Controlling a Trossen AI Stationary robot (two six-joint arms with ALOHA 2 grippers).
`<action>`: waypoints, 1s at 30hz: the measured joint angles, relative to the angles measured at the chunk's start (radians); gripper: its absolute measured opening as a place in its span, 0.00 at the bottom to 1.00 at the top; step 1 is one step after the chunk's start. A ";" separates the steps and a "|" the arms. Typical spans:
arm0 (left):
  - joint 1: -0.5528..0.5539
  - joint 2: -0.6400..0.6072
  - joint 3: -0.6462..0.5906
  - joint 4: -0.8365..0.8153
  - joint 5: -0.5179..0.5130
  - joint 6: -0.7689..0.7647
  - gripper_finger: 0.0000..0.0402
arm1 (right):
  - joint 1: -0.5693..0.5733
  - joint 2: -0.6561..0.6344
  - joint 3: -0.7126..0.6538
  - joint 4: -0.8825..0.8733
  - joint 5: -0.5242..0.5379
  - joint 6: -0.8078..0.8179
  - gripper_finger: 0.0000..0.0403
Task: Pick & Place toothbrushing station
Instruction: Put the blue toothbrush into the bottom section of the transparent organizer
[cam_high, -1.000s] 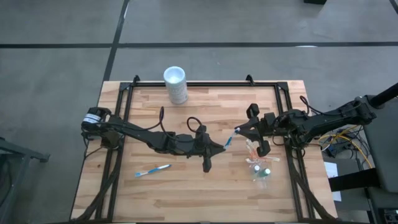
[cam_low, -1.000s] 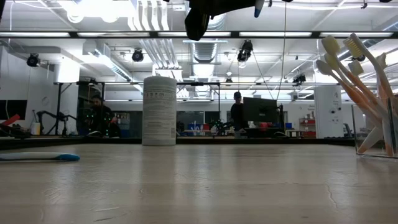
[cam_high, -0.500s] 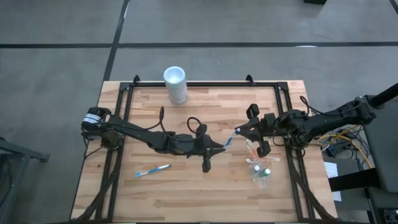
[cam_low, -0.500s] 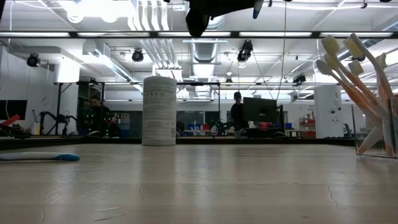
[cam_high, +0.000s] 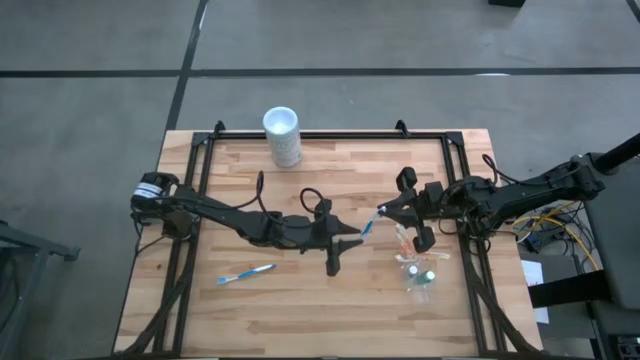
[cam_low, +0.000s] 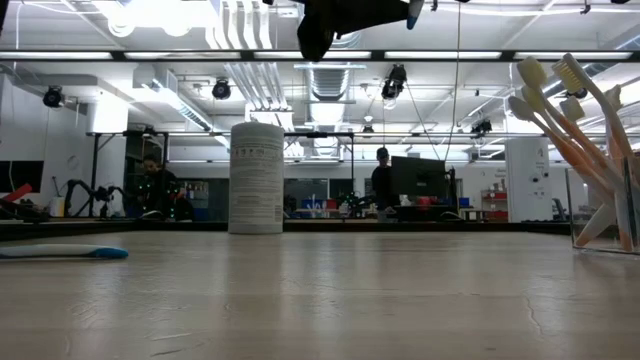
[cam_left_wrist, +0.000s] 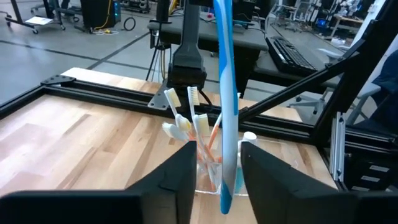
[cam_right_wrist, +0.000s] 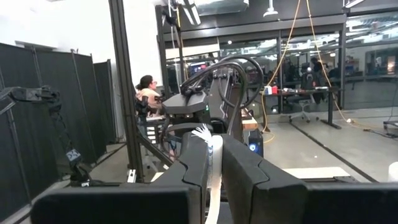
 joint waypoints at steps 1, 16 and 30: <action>0.000 0.000 0.000 0.000 0.000 0.000 0.34 | 0.000 0.000 0.000 0.000 0.000 0.000 0.07; 0.000 0.000 0.000 0.000 0.008 -0.033 0.51 | 0.000 0.000 0.000 0.000 0.001 -0.007 0.07; -0.001 -0.004 0.000 -0.025 0.009 -0.058 0.60 | 0.000 0.000 0.000 0.000 0.001 -0.007 0.07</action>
